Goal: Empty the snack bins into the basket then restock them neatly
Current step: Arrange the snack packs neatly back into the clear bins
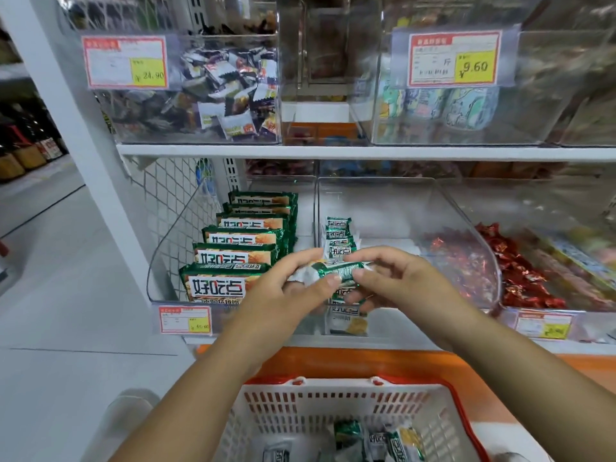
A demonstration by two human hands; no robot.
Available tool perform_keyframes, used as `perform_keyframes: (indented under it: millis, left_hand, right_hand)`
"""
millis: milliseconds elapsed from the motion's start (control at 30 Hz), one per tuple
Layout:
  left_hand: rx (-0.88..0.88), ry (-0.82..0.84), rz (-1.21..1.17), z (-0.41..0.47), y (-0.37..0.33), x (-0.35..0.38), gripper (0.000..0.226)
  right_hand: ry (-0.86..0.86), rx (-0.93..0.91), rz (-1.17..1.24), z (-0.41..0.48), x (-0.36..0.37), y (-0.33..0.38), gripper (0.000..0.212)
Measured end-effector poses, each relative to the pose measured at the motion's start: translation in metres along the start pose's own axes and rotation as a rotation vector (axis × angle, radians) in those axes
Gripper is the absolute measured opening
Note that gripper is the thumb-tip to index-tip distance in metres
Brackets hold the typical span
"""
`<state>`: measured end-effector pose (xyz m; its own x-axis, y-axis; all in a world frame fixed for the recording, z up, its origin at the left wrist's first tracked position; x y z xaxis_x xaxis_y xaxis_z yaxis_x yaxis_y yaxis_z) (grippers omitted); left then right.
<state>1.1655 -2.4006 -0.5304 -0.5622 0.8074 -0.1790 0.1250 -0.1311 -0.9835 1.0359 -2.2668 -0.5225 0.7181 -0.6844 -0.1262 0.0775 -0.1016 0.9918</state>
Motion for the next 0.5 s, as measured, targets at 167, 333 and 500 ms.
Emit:
perform_keyframes:
  millis: [167,333,500]
  left_hand:
    - [-0.055,-0.018,-0.124,0.0008,0.0009,-0.0005,0.044]
    - [-0.012,-0.06,-0.095,0.0009,0.0014,0.0032,0.038]
    - [-0.04,-0.049,0.029,0.0063,0.004,0.0063,0.039]
  right_hand:
    - [0.001,0.005,0.078,-0.0034,-0.0075,-0.0024,0.023]
    - [-0.02,0.038,0.236,-0.0008,-0.0059,-0.0045,0.034]
    - [-0.034,0.061,0.035,0.0055,-0.004,-0.008,0.028]
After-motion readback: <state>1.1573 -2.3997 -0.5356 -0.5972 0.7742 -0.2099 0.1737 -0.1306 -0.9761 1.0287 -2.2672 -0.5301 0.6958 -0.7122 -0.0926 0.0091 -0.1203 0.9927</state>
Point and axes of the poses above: each hand's wrist, its own z-axis towards the middle knuckle, its own x-axis out of the palm, y = z × x, the point moved 2 cm from there along z, towards the middle knuckle, and after that the axes turned 6 degrees about -y, right-handed, at the moved point
